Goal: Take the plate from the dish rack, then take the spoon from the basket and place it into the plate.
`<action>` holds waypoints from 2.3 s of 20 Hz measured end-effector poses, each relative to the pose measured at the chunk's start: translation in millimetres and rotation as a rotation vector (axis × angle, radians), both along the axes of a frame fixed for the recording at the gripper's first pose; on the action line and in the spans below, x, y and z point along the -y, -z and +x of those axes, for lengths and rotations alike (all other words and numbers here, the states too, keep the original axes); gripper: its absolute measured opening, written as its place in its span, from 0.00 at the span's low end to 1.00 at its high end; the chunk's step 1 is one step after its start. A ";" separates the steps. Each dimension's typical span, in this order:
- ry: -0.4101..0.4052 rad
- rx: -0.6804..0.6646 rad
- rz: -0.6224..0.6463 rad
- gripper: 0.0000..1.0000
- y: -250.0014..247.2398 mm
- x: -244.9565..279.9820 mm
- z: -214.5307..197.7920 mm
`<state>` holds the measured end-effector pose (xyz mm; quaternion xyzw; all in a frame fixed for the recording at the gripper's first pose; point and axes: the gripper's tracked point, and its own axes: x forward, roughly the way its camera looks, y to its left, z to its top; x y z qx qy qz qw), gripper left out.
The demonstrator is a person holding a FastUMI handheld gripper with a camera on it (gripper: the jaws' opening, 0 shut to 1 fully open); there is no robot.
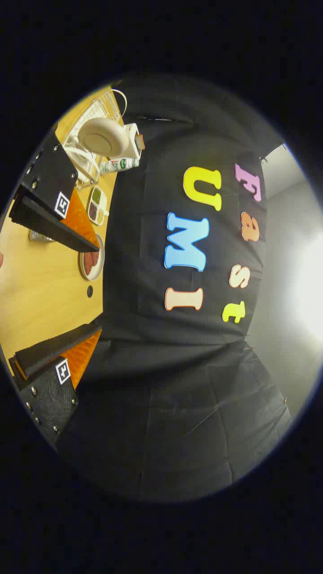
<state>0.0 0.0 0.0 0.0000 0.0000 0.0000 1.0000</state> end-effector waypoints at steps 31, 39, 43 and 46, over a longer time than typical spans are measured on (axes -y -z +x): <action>-0.103 -0.136 -0.043 0.98 -42.9 -321.7 24.0; 0.000 -0.311 -0.117 0.83 19.5 -336.7 55.4; 0.040 -0.386 -0.148 0.70 43.9 -337.3 68.6; 0.084 -0.439 -0.204 0.35 52.2 -333.1 71.0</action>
